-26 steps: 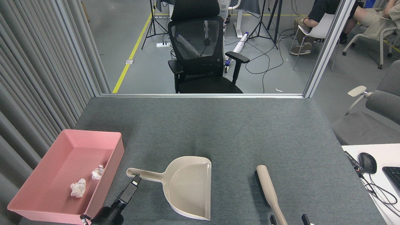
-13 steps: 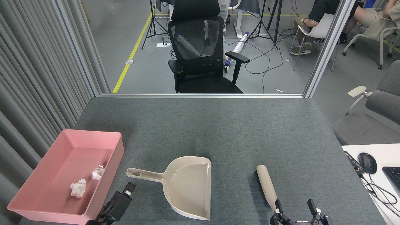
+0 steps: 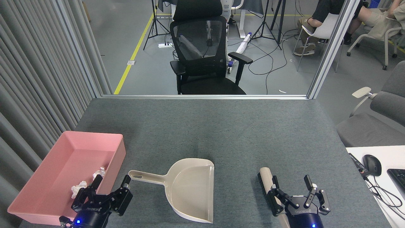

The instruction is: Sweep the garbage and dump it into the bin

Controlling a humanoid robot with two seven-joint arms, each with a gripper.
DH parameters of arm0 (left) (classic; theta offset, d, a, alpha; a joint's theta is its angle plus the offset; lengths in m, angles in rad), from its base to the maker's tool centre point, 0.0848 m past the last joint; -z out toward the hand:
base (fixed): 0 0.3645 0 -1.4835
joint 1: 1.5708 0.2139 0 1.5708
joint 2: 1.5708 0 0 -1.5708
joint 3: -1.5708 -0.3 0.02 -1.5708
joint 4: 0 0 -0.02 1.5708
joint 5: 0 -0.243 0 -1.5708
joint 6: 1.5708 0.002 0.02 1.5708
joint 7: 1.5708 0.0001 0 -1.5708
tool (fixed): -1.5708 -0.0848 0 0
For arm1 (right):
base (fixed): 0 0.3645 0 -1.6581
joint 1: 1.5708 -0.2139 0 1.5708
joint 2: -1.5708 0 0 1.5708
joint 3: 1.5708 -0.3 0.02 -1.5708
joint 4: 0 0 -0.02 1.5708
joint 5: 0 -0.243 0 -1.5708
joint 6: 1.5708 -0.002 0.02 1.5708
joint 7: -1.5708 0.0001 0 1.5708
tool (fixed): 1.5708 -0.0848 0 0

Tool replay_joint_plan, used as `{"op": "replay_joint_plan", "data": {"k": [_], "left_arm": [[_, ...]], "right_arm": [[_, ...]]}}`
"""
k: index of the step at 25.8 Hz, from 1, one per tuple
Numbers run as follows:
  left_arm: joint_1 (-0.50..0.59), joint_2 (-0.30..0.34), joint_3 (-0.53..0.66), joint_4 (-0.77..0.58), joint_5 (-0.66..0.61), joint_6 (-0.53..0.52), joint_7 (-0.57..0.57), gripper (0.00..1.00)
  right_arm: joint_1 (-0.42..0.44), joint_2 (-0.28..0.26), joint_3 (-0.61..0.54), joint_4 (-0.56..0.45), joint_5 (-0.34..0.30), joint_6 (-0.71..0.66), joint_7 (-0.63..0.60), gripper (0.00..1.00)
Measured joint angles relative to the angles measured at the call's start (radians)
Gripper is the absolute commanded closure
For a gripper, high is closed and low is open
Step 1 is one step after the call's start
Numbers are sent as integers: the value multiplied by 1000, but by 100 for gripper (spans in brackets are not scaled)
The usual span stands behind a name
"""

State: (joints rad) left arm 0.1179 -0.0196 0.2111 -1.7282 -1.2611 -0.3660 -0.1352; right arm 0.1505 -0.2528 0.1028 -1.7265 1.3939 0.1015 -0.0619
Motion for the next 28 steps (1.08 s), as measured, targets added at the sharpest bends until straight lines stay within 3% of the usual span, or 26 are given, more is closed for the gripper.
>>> {"op": "replay_joint_plan", "data": {"k": [16,28], "left_arm": [[-13,-20,12,-1,-87,33,53,1],[-18,11,14,2,-106,28,94,1]], "right_arm": [[-58,93,3,71,61,-1,-11,1],[-64,102,4,81,79,-2,-14,1]]}}
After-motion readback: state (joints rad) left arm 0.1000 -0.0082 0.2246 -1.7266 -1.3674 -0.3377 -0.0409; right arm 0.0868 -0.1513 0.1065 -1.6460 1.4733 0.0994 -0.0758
